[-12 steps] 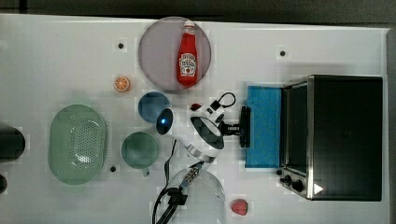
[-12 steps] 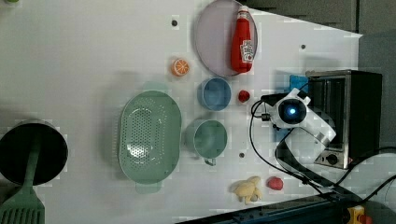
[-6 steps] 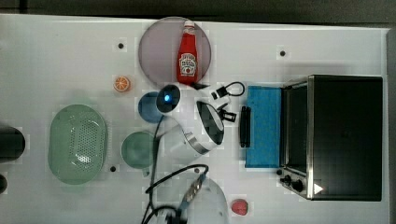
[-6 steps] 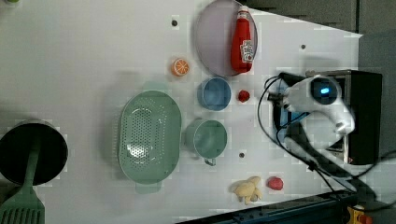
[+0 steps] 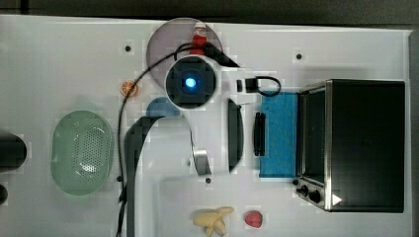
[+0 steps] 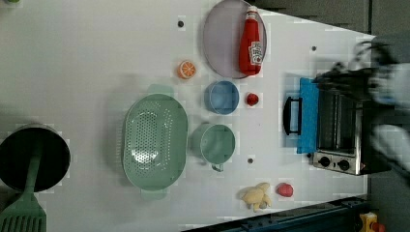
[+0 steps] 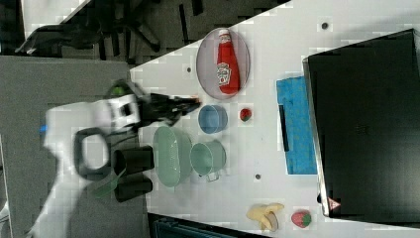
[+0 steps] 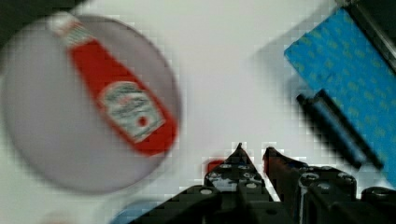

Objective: Flap open oven.

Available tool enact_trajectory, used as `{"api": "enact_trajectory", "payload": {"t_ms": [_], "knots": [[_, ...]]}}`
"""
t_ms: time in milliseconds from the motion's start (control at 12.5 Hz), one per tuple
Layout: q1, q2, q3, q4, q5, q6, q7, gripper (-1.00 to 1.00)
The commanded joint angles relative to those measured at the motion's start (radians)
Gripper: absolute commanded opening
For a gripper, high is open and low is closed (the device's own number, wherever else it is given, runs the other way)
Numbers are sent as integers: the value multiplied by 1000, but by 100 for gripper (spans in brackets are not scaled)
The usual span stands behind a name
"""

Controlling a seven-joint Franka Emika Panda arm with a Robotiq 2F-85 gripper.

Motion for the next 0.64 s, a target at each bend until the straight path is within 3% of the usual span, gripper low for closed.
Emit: {"api": "enact_trajectory", "payload": {"t_ms": [80, 400, 640], "knots": [[-20, -103, -57, 96, 85, -235, 61, -65], [-20, -168, -73, 249, 87, -552, 62, -65], [-17, -171, -70, 282, 89, -574, 49, -65]]}}
